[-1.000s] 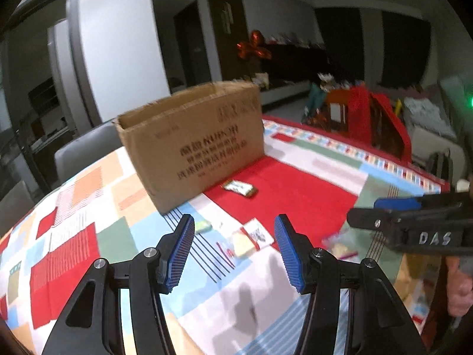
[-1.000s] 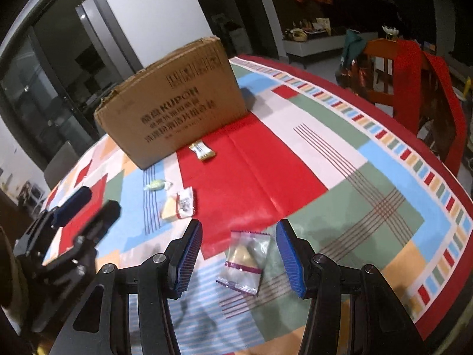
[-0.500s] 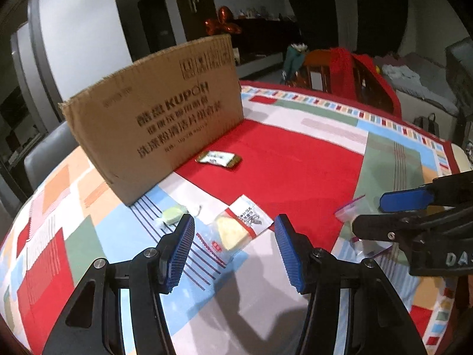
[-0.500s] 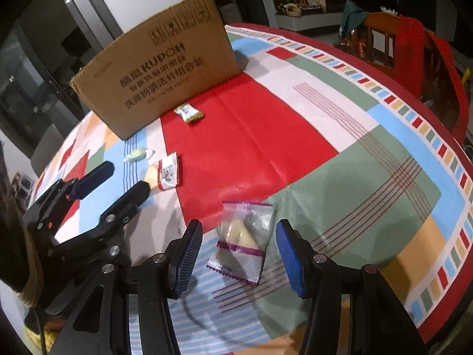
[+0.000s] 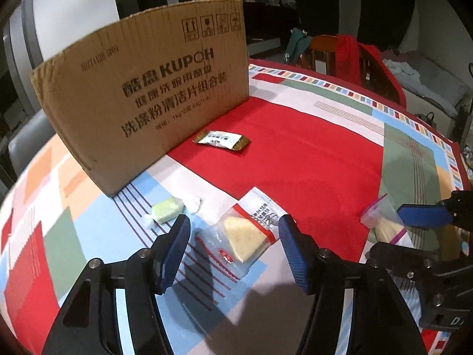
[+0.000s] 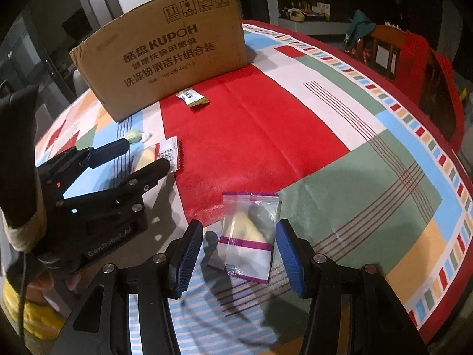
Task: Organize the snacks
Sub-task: 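Grasp a bread packet with the left tool while the right tool grasps another bread packet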
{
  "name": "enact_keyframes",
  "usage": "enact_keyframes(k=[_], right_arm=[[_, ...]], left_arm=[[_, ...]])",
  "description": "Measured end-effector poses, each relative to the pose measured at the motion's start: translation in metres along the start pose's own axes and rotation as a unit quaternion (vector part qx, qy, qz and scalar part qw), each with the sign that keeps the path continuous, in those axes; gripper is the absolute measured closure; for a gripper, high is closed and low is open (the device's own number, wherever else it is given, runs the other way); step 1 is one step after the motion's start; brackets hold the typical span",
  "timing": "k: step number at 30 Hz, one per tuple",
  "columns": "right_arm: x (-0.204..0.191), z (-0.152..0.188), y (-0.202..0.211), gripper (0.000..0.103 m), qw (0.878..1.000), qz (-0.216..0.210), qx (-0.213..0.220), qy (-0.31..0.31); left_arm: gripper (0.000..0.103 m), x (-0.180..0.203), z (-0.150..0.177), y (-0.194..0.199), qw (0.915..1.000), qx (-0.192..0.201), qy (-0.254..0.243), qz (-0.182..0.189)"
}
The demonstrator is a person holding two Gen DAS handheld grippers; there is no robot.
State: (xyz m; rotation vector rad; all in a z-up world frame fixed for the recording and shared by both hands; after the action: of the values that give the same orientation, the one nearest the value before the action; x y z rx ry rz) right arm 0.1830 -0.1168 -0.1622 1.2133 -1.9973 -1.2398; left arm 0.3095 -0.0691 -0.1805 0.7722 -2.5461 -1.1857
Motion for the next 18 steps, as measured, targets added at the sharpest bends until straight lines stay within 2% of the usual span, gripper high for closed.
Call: enact_keyframes(k=[3, 7, 18], right_arm=[[-0.002, -0.001, -0.001, 0.053, 1.000, 0.007, 0.003, 0.018], [-0.005, -0.003, -0.003, 0.064, 0.998, 0.011, 0.014, 0.062], [0.004, -0.002, 0.000, 0.069, 0.993, -0.043, 0.027, 0.105]], left_arm=[[0.046, 0.000, 0.003, -0.002, 0.9997, -0.008, 0.020, 0.014], [0.052, 0.000, 0.006, 0.001, 0.9986, -0.008, 0.049, 0.016], [0.054, 0.029, 0.018, 0.012, 0.9941, -0.027, 0.105, 0.001]])
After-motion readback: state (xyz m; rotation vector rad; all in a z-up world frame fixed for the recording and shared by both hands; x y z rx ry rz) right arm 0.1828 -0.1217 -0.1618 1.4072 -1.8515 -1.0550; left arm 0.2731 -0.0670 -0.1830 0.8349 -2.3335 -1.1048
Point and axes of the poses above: each gripper's, at about its wrist camera, not at the fingertips, and y roughly against the way its jaws point, x to its right, z to its underside, the point moved 6 cm from there along -y, roughly the way its jaws point, and after that the axes turned 6 degrees about z, right-handed, at the moved point
